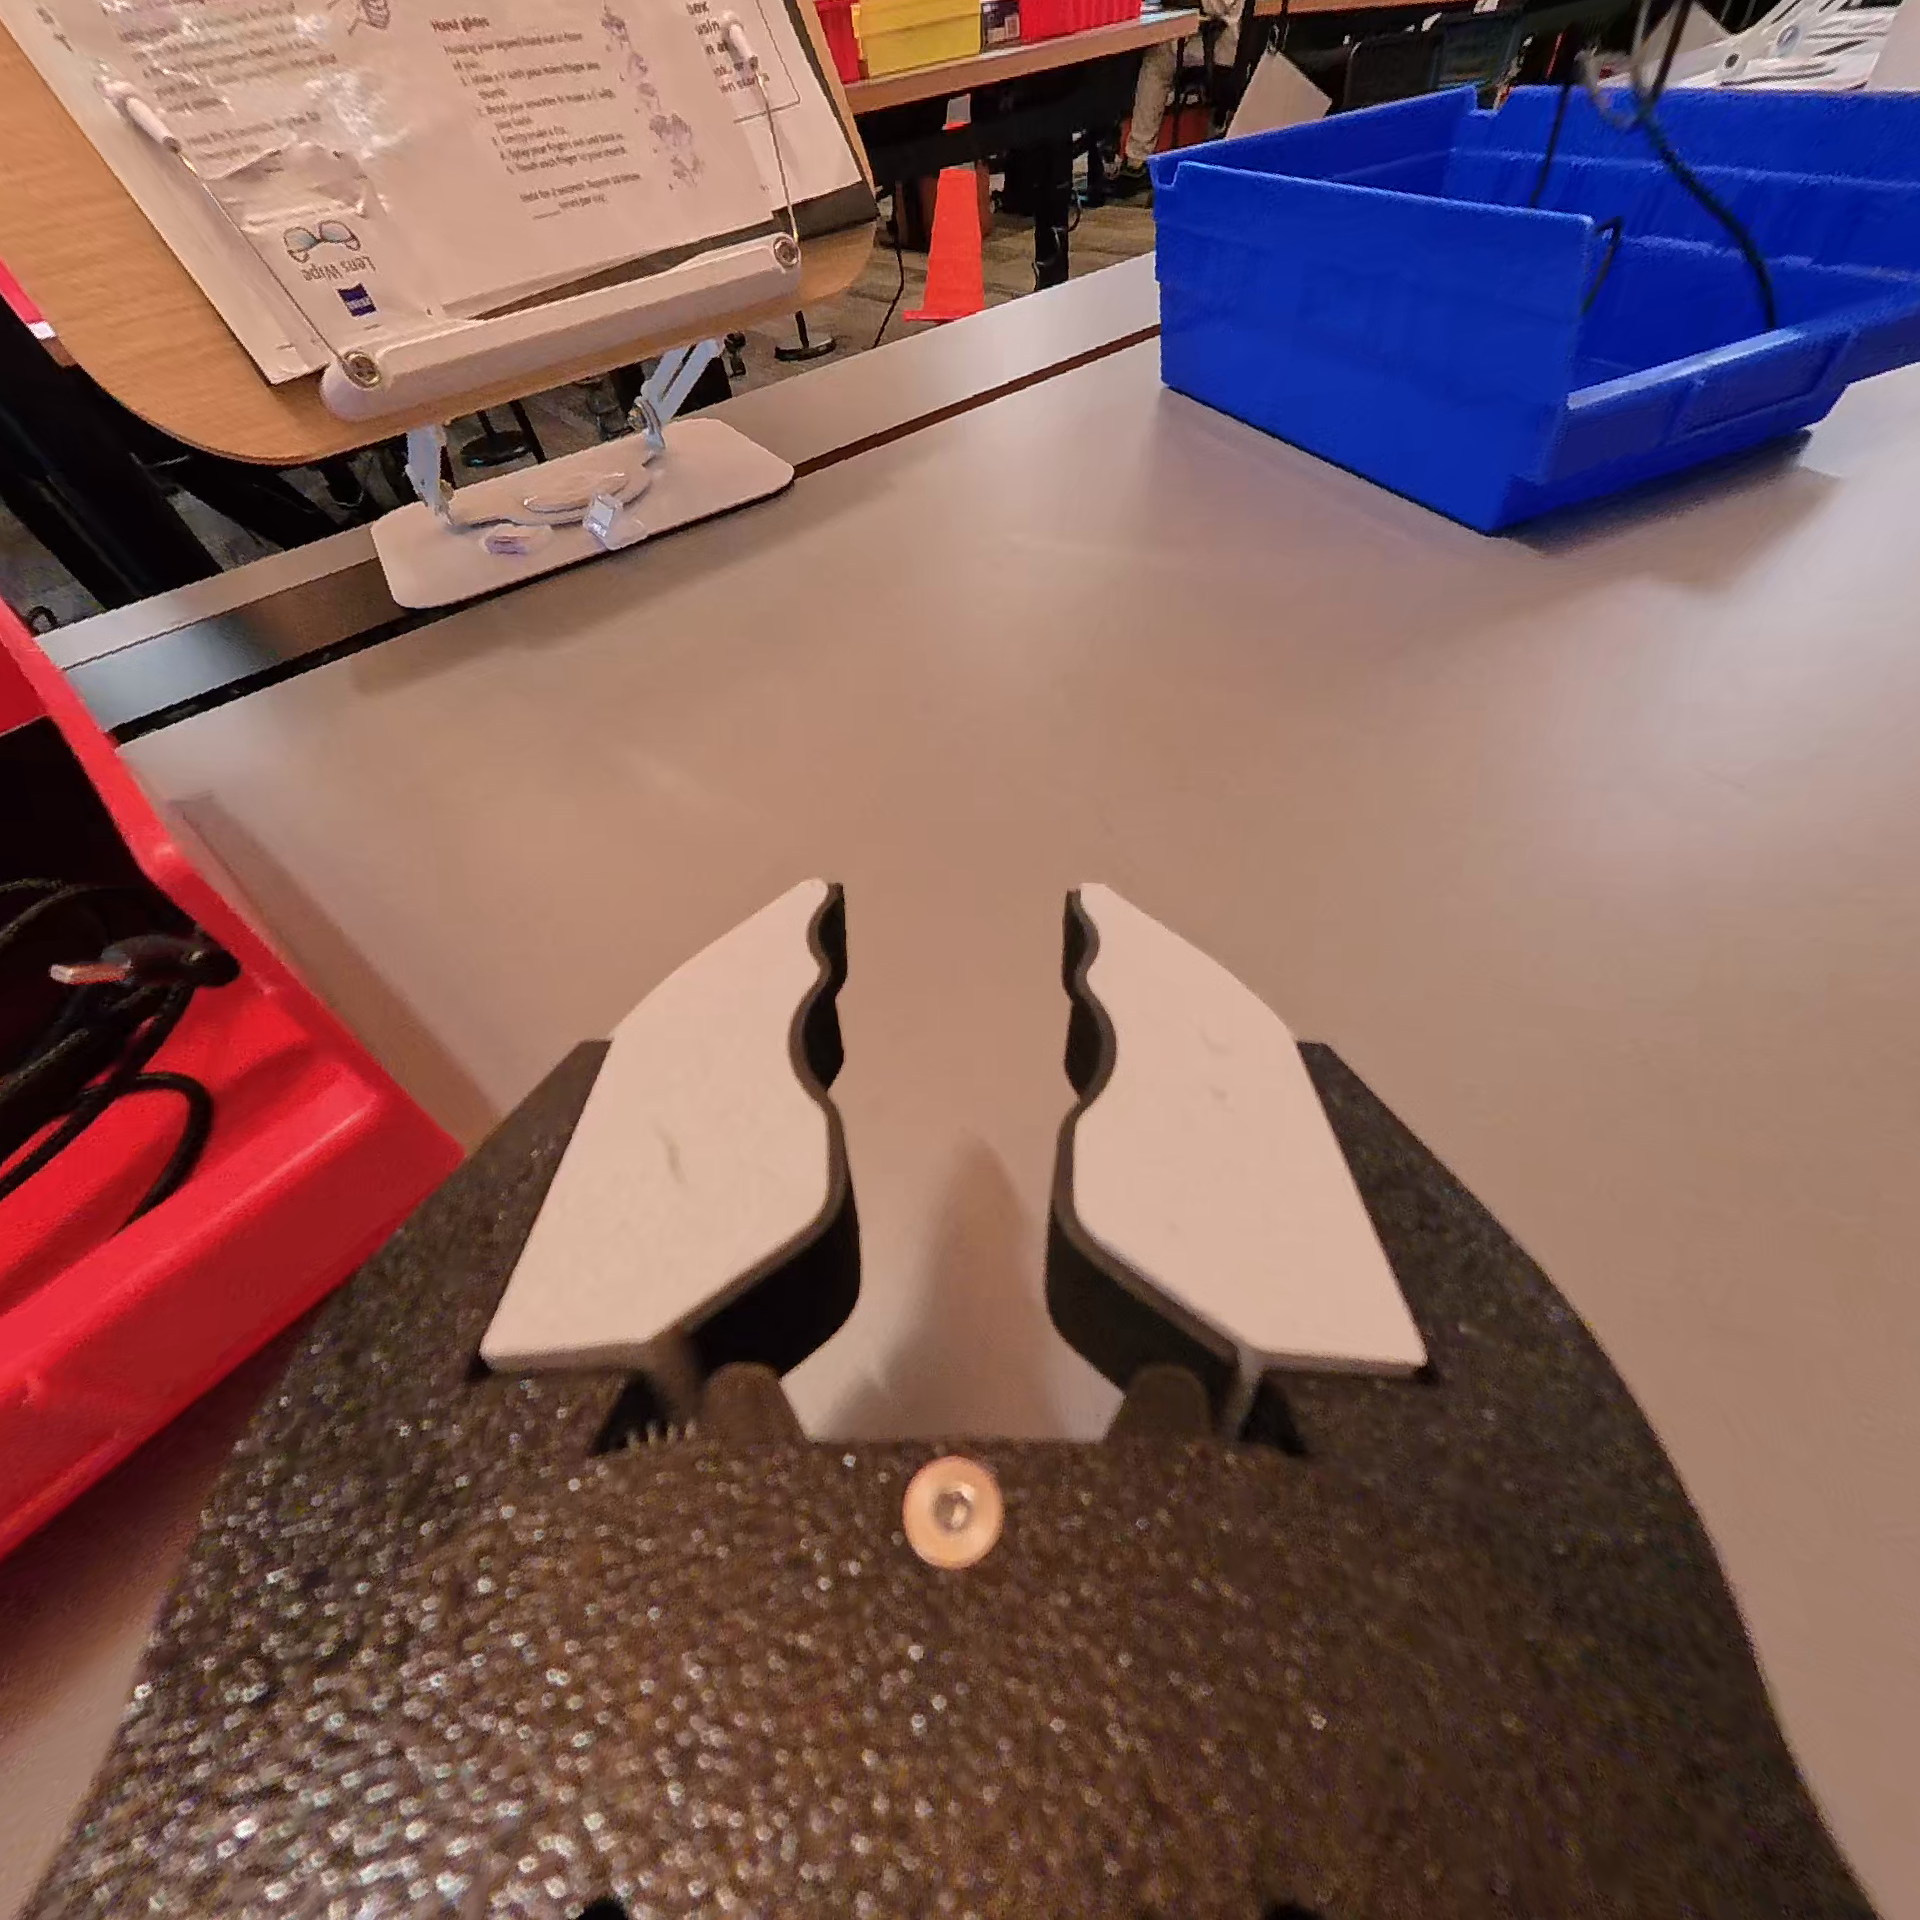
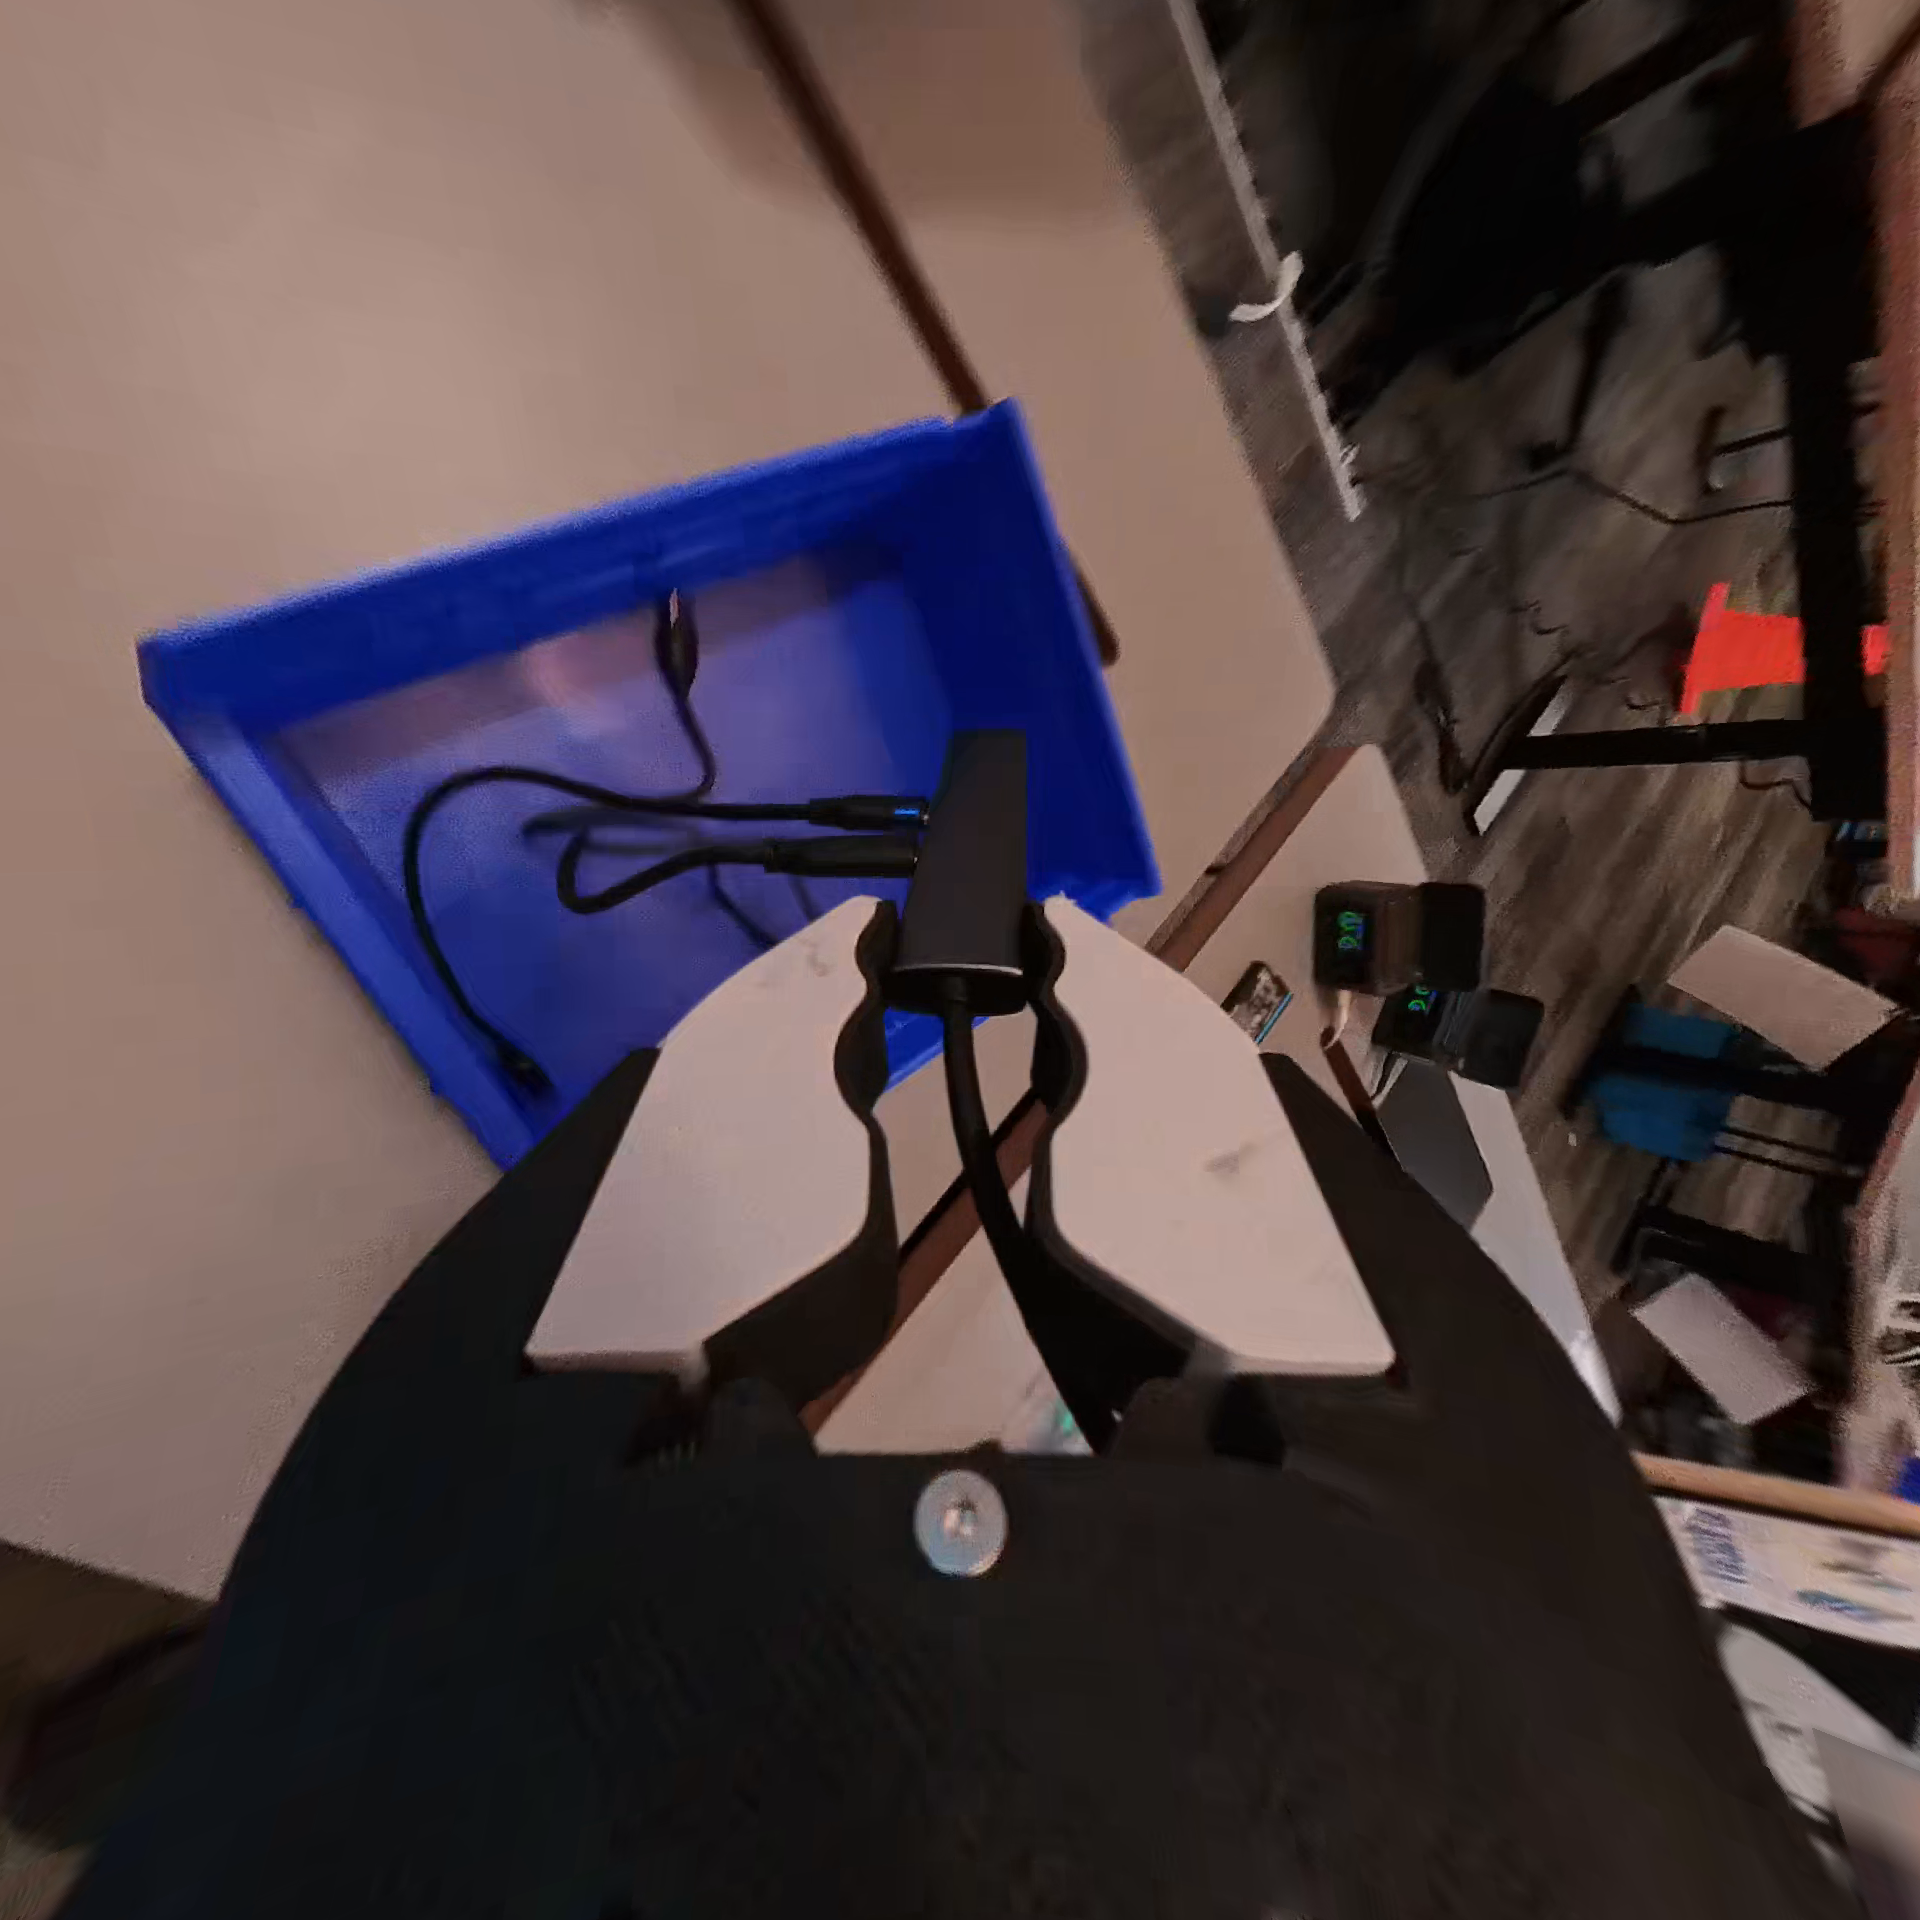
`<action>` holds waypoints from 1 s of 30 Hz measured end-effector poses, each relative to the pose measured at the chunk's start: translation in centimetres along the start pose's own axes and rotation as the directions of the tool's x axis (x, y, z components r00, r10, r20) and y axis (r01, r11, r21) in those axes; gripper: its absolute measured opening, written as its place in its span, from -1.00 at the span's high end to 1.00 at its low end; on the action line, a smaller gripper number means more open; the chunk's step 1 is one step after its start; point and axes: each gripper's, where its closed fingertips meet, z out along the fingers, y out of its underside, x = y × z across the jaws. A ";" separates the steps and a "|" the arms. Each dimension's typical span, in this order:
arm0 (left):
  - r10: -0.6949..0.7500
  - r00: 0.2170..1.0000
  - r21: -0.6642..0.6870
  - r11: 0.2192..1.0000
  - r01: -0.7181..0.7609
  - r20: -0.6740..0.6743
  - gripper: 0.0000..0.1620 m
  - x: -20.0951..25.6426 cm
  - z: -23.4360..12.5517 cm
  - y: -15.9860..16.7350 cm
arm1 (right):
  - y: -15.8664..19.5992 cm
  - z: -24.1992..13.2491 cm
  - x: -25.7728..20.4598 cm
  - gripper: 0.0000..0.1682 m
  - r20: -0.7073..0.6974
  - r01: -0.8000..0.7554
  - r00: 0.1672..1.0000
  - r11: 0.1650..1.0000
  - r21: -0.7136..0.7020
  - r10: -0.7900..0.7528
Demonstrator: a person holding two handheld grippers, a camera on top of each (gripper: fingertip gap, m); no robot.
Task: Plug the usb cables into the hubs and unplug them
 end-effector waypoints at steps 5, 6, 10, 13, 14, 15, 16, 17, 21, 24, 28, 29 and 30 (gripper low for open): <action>0.011 1.000 -0.014 1.000 -0.011 0.004 0.52 0.1 0.1 0.2 | 0.2 6.4 -4.2 0.72 0.101 0.139 0.987 0.983 -0.117 -0.128; 0.017 1.000 -0.014 1.000 -0.017 0.005 0.52 0.1 0.1 0.2 | 0.0 7.5 -4.5 0.72 0.098 0.141 0.987 0.982 -0.125 -0.129; 0.040 0.999 -0.014 0.999 -0.039 0.006 0.53 0.3 0.1 0.1 | -0.7 12.0 -6.4 0.72 0.187 0.137 0.975 0.986 -0.095 -0.118; 0.042 0.999 -0.014 0.999 -0.042 0.006 0.53 0.4 0.1 0.1 | -0.2 14.2 -8.5 0.66 0.324 0.094 0.944 0.991 -0.099 -0.057; 0.044 0.999 -0.009 0.999 -0.044 0.006 0.53 0.4 0.1 0.1 | -0.2 14.3 -8.9 0.57 0.351 0.093 0.935 0.992 -0.080 -0.060; 0.046 0.999 -0.005 0.999 -0.046 0.007 0.53 0.4 0.1 0.0 | -0.2 14.2 -8.7 0.48 0.353 0.078 0.934 0.994 -0.072 -0.047; 0.049 0.999 0.000 0.999 -0.049 0.007 0.54 0.4 0.0 0.0 | -0.4 13.7 -8.1 0.39 0.347 0.051 0.938 0.997 -0.062 -0.027; 0.054 0.999 0.003 0.999 -0.054 0.007 0.54 0.5 0.0 0.0 | -0.9 13.0 -7.4 0.30 0.346 0.012 0.938 0.999 -0.031 -0.001; 0.073 0.997 -0.007 0.997 -0.073 0.002 0.54 0.7 0.1 0.1 | -2.5 8.6 -3.3 0.24 0.288 -0.197 0.944 0.975 0.099 0.162; 0.064 0.998 -0.014 0.998 -0.064 -0.007 0.53 0.7 0.2 0.2 | -3.5 5.0 -2.2 0.25 0.160 -0.291 0.952 0.930 0.226 0.259; 0.010 1.000 -0.006 1.000 -0.010 -0.024 0.50 0.4 0.0 0.1 | -6.7 1.9 -9.0 0.26 0.240 -0.460 0.888 0.744 0.484 0.393; -0.008 1.000 -0.008 1.000 0.008 -0.030 0.49 0.3 -0.2 0.0 | -7.4 1.8 -11.3 0.25 0.271 -0.484 0.875 0.693 0.535 0.402; -0.023 0.999 -0.007 1.000 0.023 -0.033 0.49 0.0 -0.5 -0.2 | -8.0 2.0 -13.6 0.22 0.297 -0.497 0.867 0.654 0.570 0.400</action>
